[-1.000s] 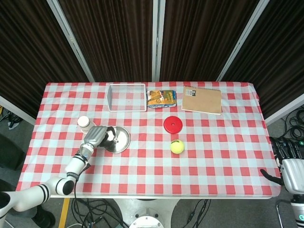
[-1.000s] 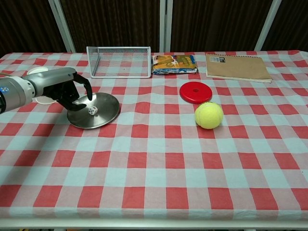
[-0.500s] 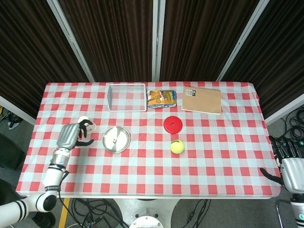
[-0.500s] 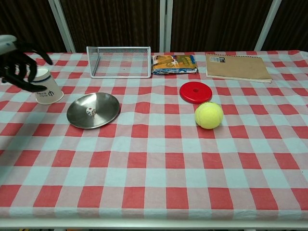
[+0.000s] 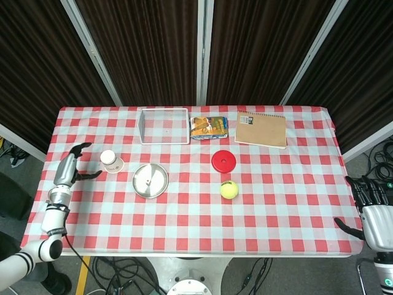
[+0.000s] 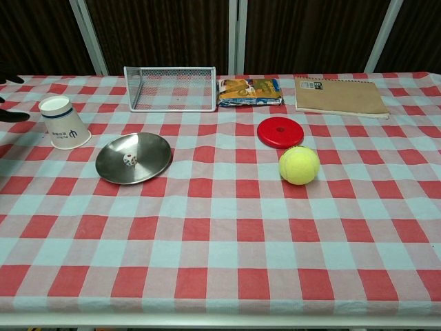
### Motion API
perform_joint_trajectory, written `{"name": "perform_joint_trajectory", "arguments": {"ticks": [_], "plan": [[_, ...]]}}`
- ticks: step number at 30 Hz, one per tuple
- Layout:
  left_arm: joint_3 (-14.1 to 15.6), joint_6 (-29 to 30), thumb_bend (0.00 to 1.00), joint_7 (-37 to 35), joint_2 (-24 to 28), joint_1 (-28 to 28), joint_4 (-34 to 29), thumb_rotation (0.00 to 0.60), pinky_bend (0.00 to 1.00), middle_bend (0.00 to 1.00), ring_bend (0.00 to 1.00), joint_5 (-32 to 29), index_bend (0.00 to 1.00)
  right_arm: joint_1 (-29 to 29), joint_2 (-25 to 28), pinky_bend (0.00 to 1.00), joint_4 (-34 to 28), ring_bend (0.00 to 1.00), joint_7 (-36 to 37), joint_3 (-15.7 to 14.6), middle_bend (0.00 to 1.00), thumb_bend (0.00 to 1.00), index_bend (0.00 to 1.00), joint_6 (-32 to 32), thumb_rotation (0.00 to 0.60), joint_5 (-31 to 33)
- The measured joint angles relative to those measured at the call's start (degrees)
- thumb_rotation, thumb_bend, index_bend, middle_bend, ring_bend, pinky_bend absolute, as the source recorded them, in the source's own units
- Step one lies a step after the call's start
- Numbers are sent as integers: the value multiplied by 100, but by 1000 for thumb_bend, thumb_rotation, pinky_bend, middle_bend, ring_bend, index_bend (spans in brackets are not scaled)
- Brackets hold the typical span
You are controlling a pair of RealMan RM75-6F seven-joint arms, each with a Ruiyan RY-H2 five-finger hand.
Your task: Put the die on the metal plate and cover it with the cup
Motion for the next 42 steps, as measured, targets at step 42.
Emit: {"name": "perform_joint_trajectory", "arguments": {"ticks": [42], "plan": [[166,-597,309,-2346,-787,-642,1481,600,250,345,218,1006,455,-18,-8,92,-44,0,-40,-7,161,34,16,-68,600,60]]}}
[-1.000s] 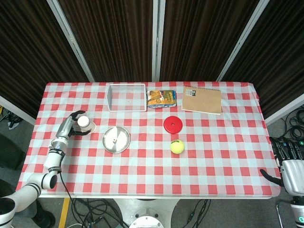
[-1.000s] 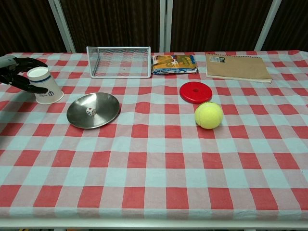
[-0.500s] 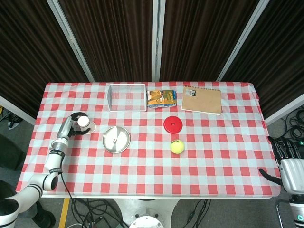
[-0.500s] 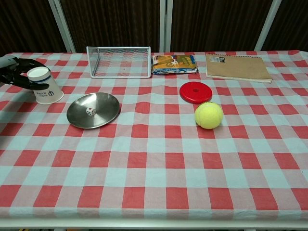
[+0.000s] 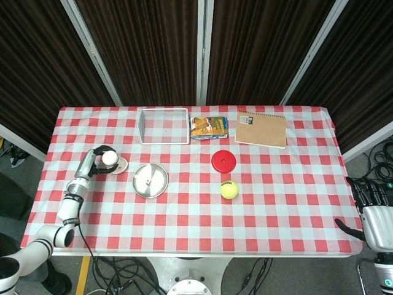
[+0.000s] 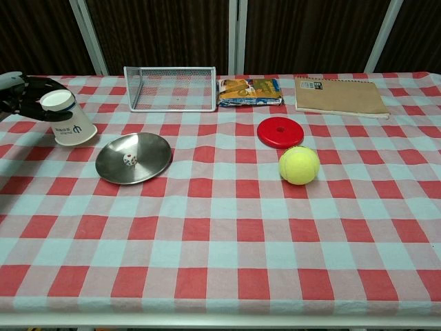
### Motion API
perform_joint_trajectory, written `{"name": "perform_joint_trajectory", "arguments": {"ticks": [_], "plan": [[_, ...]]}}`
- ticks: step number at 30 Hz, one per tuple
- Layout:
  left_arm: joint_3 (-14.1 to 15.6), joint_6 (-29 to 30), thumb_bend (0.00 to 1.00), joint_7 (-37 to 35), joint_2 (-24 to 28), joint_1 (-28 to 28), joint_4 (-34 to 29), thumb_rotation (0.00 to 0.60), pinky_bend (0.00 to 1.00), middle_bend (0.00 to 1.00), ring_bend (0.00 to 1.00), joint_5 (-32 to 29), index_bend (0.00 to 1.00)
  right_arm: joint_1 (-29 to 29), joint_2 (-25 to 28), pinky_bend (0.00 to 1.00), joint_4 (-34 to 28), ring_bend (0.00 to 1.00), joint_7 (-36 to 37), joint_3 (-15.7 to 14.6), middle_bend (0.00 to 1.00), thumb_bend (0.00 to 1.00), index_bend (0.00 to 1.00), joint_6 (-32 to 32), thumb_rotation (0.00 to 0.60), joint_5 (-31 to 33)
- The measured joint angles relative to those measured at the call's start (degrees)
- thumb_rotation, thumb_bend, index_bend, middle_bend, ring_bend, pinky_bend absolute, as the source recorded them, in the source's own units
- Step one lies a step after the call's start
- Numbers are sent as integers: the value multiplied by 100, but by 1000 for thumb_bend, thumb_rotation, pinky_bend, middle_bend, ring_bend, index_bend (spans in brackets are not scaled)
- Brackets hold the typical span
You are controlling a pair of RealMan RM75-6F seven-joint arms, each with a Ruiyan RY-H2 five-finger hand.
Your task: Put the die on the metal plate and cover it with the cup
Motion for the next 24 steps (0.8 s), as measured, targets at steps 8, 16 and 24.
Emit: {"name": "perform_joint_trajectory", "arguments": {"ticks": [8,16,24], "plan": [[194,453,307,260,543,1,-1412,600,248,345,218,464,455,-30,-2,93,-9,0,-20,-13,161,33,16,13,600,18],[370,469,305,1079,426,-190,-1752,600,210,345,218,594,455,-57,-5,93,39,0,35,-13,162,33,16,39,600,32],[382,285,305,1460,82,-301,-1448,600,204,345,218,355,455,-60,-26,92,98,0,97,-12,162,34,16,26,600,44]]}}
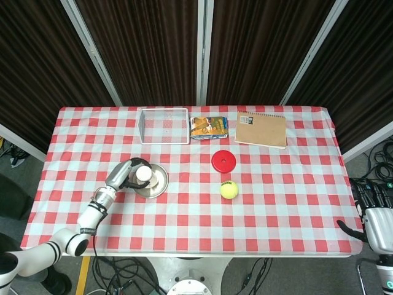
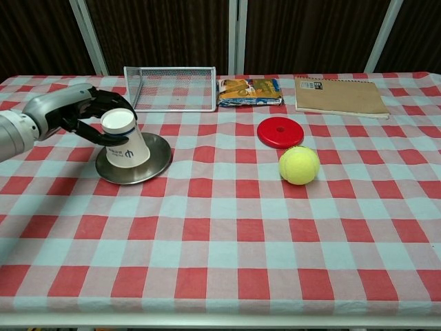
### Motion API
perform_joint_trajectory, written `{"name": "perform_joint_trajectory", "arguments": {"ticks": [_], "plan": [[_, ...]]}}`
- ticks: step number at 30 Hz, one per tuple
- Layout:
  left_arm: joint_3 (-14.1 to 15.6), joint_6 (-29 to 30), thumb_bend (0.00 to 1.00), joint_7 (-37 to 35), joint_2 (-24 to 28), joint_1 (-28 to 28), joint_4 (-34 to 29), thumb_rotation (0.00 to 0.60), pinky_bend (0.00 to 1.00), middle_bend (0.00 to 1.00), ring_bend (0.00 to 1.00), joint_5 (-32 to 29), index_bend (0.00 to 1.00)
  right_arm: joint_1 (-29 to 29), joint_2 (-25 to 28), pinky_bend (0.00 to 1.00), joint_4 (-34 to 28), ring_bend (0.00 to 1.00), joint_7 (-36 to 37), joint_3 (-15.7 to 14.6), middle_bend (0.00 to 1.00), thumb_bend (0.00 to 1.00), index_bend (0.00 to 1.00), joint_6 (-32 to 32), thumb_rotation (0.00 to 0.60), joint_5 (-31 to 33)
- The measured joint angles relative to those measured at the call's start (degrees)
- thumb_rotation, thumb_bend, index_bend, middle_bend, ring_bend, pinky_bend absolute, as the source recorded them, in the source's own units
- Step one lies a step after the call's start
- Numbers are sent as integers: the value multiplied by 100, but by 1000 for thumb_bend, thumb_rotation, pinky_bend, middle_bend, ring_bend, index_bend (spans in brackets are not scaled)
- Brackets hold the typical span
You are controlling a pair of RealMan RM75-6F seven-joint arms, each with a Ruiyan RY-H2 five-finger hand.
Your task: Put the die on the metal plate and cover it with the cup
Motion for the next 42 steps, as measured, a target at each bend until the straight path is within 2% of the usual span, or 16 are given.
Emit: {"name": "perform_joint_trajectory", "arguments": {"ticks": [6,18,25,29,39,42], "plan": [[-42,-111,306,94,-136,-39,205,600,196,345,217,-166,455,6,-7,93,20,0,14,2,162,34,16,-12,600,-3],[142,170,307,129,-98,-55,-235,600,192,345,217,181,455,1,-6,93,-13,0,-46,7,161,33,16,-62,600,63],[-39,-119,307,93,-260,-118,266,600,192,345,217,-220,455,-4,2,93,-33,0,-84,13,162,34,18,-32,600,37],[-157,-74,307,20,-302,-76,402,600,192,345,217,-349,455,3,-4,92,-32,0,-80,3,162,33,19,-57,600,30],[212,162,307,19,-191,54,-16,600,192,343,217,79,455,-8,22,92,-77,0,-116,8,162,33,19,-48,600,45],[186,163,307,18,-194,60,13,600,191,343,217,37,455,2,31,93,-97,0,-132,16,162,33,19,-52,600,39]]}}
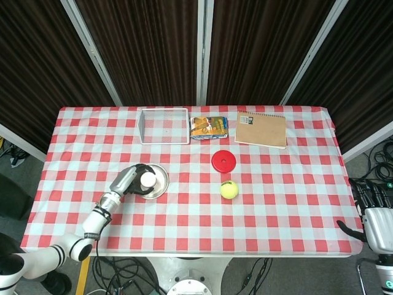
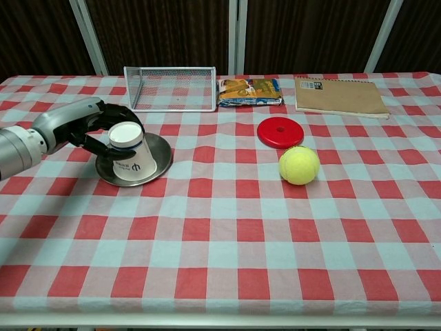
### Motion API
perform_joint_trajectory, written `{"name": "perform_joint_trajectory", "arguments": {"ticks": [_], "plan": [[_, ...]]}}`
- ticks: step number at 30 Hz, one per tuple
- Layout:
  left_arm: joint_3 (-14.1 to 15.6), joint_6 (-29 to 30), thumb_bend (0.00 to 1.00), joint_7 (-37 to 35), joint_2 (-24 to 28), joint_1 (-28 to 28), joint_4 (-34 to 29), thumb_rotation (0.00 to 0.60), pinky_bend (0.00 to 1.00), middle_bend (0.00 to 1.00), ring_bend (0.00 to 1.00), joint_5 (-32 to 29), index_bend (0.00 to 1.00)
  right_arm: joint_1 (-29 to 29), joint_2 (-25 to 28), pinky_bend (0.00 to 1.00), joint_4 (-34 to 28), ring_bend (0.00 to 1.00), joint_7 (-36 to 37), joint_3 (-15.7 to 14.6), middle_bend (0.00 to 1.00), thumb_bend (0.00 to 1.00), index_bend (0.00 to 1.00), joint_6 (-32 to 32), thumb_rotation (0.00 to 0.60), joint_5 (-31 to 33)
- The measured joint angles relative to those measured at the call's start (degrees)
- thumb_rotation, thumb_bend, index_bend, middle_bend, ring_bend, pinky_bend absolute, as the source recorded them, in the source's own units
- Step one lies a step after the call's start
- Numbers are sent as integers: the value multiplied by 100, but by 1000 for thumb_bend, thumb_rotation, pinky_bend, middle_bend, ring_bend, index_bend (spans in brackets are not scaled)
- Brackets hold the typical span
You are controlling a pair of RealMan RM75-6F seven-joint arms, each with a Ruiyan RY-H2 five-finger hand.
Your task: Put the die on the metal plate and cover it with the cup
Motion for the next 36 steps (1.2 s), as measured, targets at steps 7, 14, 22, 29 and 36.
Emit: {"name": "perform_joint_trajectory", "arguments": {"ticks": [7,14,22,29,36], "plan": [[-292,-118,307,-75,-151,-20,476,600,192,343,217,-381,455,49,-7,93,-12,0,-8,5,161,33,19,-49,600,-38],[-118,-12,307,-99,-58,33,160,600,191,343,217,-123,455,48,-1,92,-33,0,-37,-11,162,33,20,-45,600,-61],[-21,63,308,42,-7,37,-29,600,190,340,217,2,455,31,24,93,-53,0,-47,-7,162,33,20,-5,600,-65],[-337,-68,308,-80,-199,7,476,600,190,340,217,-401,455,33,12,92,-56,0,-58,-28,162,33,21,-4,600,-105],[-50,-23,308,-190,-63,39,93,600,190,340,217,-6,455,21,15,93,-73,0,-96,-31,162,34,21,13,600,-103]]}}
